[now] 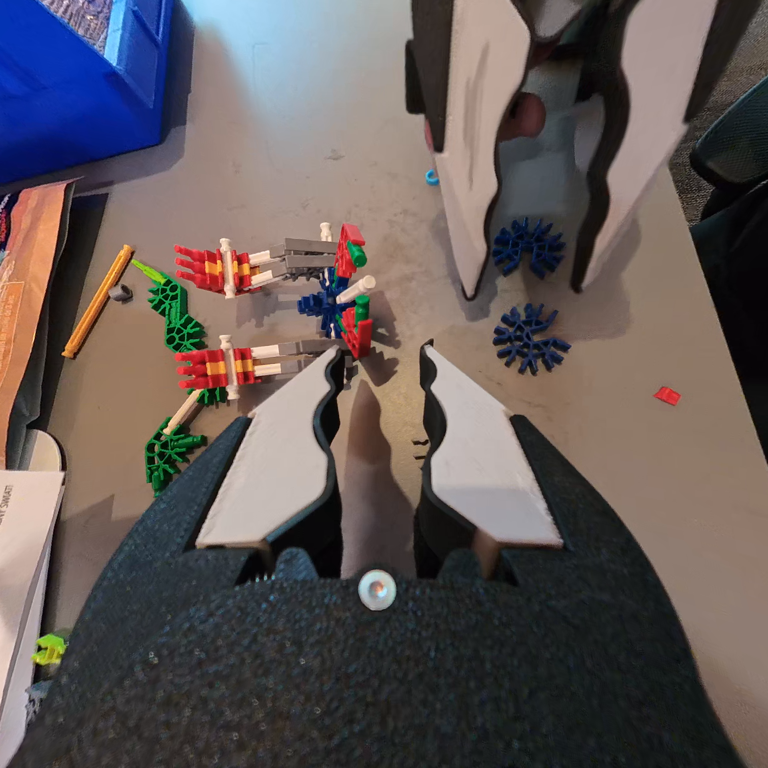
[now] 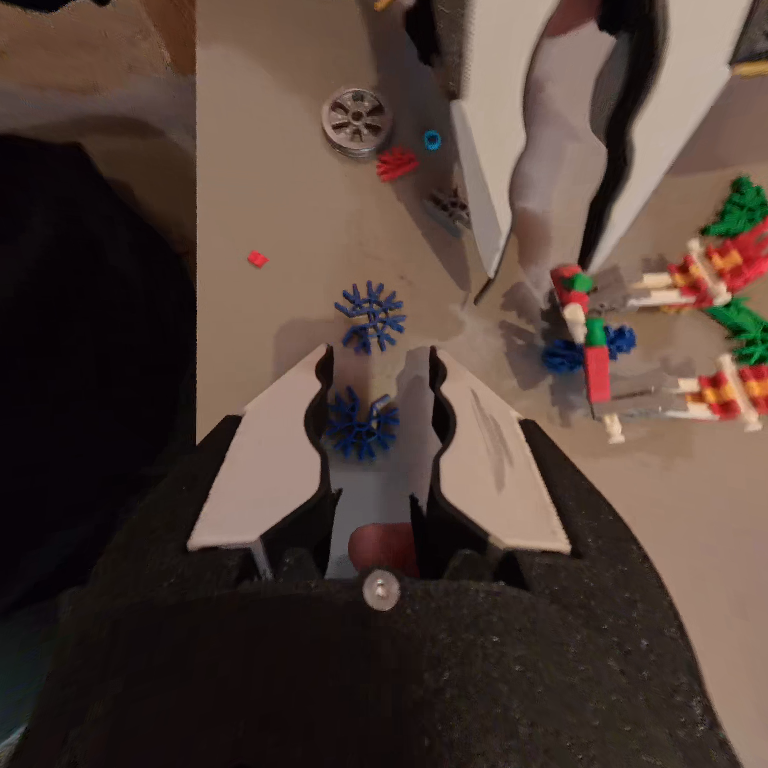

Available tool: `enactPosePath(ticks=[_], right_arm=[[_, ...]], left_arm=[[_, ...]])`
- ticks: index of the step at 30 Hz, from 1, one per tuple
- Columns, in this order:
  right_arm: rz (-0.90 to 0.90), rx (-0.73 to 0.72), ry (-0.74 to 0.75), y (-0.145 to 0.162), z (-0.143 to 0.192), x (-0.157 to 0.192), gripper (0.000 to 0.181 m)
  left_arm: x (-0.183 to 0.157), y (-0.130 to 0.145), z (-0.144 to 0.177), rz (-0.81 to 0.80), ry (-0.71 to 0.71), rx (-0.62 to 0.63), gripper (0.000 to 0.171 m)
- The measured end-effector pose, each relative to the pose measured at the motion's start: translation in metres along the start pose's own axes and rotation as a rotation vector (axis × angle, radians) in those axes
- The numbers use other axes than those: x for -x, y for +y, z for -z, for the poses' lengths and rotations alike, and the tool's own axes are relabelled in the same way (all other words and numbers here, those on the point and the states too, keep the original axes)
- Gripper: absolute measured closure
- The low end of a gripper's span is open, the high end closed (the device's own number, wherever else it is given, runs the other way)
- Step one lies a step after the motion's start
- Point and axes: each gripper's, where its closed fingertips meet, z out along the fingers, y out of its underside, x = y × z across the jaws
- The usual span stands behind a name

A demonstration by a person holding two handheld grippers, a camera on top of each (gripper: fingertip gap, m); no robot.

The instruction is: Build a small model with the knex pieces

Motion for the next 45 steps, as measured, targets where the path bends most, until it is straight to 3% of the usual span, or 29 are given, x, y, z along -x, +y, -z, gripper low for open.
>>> enactPosePath(ticks=[4, 8, 16, 23, 28, 45], right_arm=[[0.034, 0.055, -0.015, 0.002, -0.016, 0.004, 0.126], [0.016, 0.012, -0.037, -0.003, -0.021, 0.005, 0.152], [-0.004, -0.026, 0.012, -0.001, -0.009, -0.005, 0.153], [-0.067, -0.156, 0.244, -0.016, 0.036, -0.047, 0.153], [-0.030, -0.186, 0.378, -0.023, 0.051, -0.066, 0.154], [0.050, -0.115, 0.477, -0.028, 0.046, -0.088, 0.154]], left_arm=[[0.001, -0.001, 0.001, 0.006, 0.001, -0.014, 0.138], [0.001, 0.000, -0.001, -0.002, -0.001, -0.005, 0.138], [0.003, -0.002, 0.000, -0.019, -0.024, -0.021, 0.138], [0.012, -0.006, -0.005, -0.058, -0.096, -0.034, 0.140], [0.011, -0.011, -0.008, -0.081, -0.108, -0.062, 0.163], [0.020, -0.028, 0.007, 0.171, -0.065, -0.118, 0.168]])
